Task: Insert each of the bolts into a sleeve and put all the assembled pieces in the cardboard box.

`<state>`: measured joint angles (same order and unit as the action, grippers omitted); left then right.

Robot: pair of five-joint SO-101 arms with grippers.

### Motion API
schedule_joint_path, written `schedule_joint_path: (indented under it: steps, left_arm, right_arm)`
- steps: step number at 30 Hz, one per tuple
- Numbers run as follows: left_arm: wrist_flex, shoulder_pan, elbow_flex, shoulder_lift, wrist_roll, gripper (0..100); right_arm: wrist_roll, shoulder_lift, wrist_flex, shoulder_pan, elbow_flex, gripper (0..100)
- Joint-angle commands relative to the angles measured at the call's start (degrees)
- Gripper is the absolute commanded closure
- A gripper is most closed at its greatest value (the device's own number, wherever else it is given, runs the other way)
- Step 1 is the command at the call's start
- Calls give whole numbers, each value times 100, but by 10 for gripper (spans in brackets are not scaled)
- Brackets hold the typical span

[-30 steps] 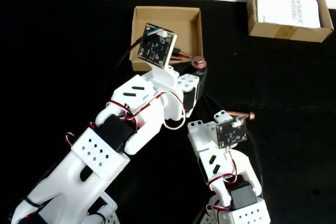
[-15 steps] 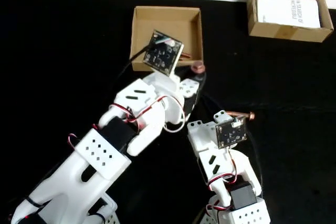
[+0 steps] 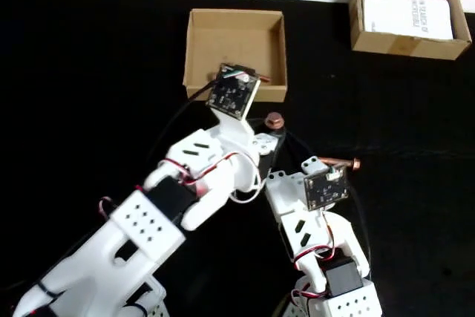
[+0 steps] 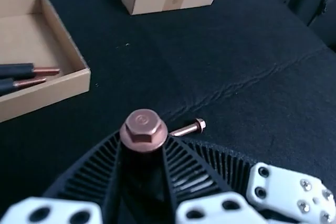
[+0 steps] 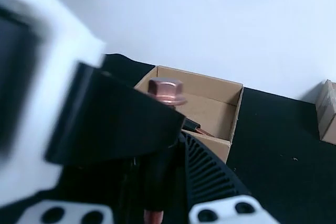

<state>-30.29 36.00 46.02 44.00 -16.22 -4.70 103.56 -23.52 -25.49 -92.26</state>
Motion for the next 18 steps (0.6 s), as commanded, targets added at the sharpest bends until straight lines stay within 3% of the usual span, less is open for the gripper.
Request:
schedule_joint_path:
  steps: [1, 4, 9, 12, 16, 18]
  left_arm:
    - [-1116, 75, -303, 593, -79, 789]
    - [-2418, 92, -593, 989, -44, 688]
    - [-3947, 40, -1033, 1886, -35, 718]
    - [-4202, -119, -1024, 2624, -26, 803]
    - [-4114, -1138, -699, 3767, 448, 996]
    - [-3930, -1719, -277, 4312, 826, 970]
  right_arm:
    - [-18, 110, 119, 347, 154, 991]
    - [-35, 110, 119, 831, 251, 992]
    - [-44, 57, 119, 1367, 822, 992]
    - [-44, -338, 163, 1385, 1244, 992]
    - [-18, -1455, 479, 1385, 2431, 992]
    - [-44, -2308, 664, 1385, 3090, 992]
